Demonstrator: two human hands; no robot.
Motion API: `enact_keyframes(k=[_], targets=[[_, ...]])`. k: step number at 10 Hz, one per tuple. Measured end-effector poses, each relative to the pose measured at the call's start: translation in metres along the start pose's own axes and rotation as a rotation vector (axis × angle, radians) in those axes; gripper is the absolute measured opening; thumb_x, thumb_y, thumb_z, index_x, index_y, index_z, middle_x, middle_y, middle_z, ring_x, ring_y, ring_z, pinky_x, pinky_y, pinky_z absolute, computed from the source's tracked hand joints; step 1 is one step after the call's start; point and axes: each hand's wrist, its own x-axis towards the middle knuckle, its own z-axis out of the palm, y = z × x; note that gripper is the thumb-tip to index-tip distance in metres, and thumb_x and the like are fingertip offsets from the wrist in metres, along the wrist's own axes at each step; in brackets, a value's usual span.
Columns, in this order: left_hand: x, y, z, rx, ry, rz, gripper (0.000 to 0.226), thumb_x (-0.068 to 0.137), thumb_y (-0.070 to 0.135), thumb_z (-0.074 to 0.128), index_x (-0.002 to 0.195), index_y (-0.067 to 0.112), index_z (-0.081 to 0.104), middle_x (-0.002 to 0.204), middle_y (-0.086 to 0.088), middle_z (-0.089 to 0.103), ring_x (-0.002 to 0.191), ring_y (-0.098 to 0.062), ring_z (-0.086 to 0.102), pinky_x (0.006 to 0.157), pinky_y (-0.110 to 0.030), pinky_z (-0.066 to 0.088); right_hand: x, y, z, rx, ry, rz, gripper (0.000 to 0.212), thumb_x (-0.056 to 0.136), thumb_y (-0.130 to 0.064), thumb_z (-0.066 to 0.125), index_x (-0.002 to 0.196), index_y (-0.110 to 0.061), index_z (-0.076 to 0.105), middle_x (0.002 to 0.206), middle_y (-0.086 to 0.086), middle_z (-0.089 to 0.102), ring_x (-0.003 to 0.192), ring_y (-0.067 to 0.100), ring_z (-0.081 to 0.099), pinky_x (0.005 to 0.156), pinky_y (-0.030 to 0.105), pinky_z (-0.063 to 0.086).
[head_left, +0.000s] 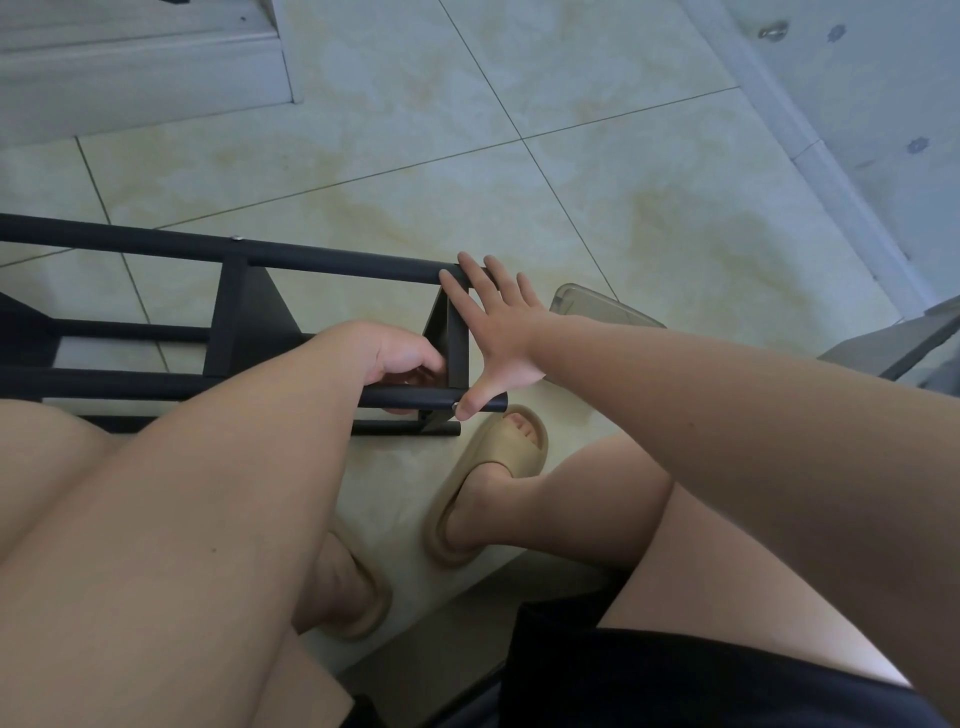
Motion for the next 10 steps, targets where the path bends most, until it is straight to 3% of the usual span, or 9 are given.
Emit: enact_keyframes(k=[1,2,3,5,6,8,9,10], targets=[[-0.0021,0.0010,-0.0001,0.037,-0.019,-0.003,0.022,0.089,0.020,0.063,0.073,0.010,0.073,0.076,-0.010,0.067,0.069,-0.024,0.060,0.077,-0.035,0.054,0.0005,-0.0004,0.0008,-0.003,0.004,-0.001,0.163,0.045,-0.091,0.071,0.154,-0.024,-0.031,0.162,0.007,-0.036,0.149,0.035,-0.031,0.123,0.059,-0.007],[-0.0024,0.0013,-0.0002,0.053,-0.029,0.000,0.014,0.090,0.021,0.064,0.085,0.009,0.071,0.083,-0.010,0.065,0.075,-0.024,0.059,0.077,-0.035,0.051,0.0007,-0.0001,0.0011,-0.003,0.007,0.001,0.163,0.045,-0.090,0.071,0.155,-0.024,-0.030,0.162,0.008,-0.036,0.150,0.035,-0.031,0.123,0.059,-0.008],[-0.0029,0.0012,0.0001,0.047,-0.032,0.008,0.013,0.090,0.020,0.065,0.089,0.008,0.071,0.087,-0.012,0.066,0.078,-0.025,0.060,0.082,-0.036,0.052,0.0006,0.0000,0.0010,-0.009,0.008,0.003,0.163,0.045,-0.091,0.071,0.155,-0.024,-0.030,0.162,0.008,-0.036,0.150,0.035,-0.030,0.123,0.059,-0.007],[-0.0032,-0.0001,-0.0022,-0.038,-0.067,0.013,0.017,0.085,0.019,0.065,0.076,0.010,0.078,0.083,-0.011,0.070,0.080,-0.027,0.064,0.100,-0.044,0.052,0.0010,0.0003,0.0006,-0.012,0.005,0.000,0.163,0.045,-0.091,0.070,0.154,-0.024,-0.031,0.162,0.008,-0.036,0.150,0.035,-0.031,0.123,0.061,-0.006],[-0.0026,-0.0004,-0.0014,-0.052,-0.054,0.011,0.023,0.085,0.021,0.063,0.070,0.012,0.078,0.081,-0.011,0.069,0.079,-0.027,0.063,0.099,-0.045,0.052,0.0010,0.0007,0.0013,-0.011,0.003,-0.001,0.163,0.045,-0.091,0.070,0.155,-0.024,-0.031,0.162,0.008,-0.036,0.150,0.035,-0.031,0.123,0.061,-0.006],[-0.0042,0.0009,-0.0002,0.043,-0.040,-0.008,0.032,0.087,0.021,0.066,0.057,0.015,0.074,0.066,-0.006,0.066,0.060,-0.020,0.060,0.069,-0.031,0.053,0.0022,0.0013,0.0022,-0.006,0.004,0.000,0.164,0.043,-0.092,0.069,0.154,-0.025,-0.031,0.161,0.007,-0.037,0.149,0.035,-0.032,0.123,0.060,-0.007],[-0.0046,0.0024,0.0005,0.051,-0.036,0.003,0.015,0.088,0.019,0.064,0.079,0.011,0.072,0.074,-0.008,0.065,0.066,-0.021,0.059,0.069,-0.031,0.051,0.0027,0.0016,0.0028,-0.010,0.005,0.002,0.164,0.043,-0.093,0.068,0.154,-0.025,-0.032,0.161,0.007,-0.037,0.149,0.035,-0.031,0.122,0.060,-0.007],[-0.0035,0.0023,0.0002,0.051,-0.030,0.011,0.012,0.090,0.018,0.062,0.092,0.009,0.069,0.085,-0.011,0.064,0.074,-0.024,0.057,0.074,-0.033,0.050,0.0031,0.0017,0.0027,-0.010,0.001,0.001,0.164,0.043,-0.093,0.068,0.154,-0.025,-0.032,0.161,0.007,-0.037,0.149,0.035,-0.032,0.122,0.061,-0.007]])
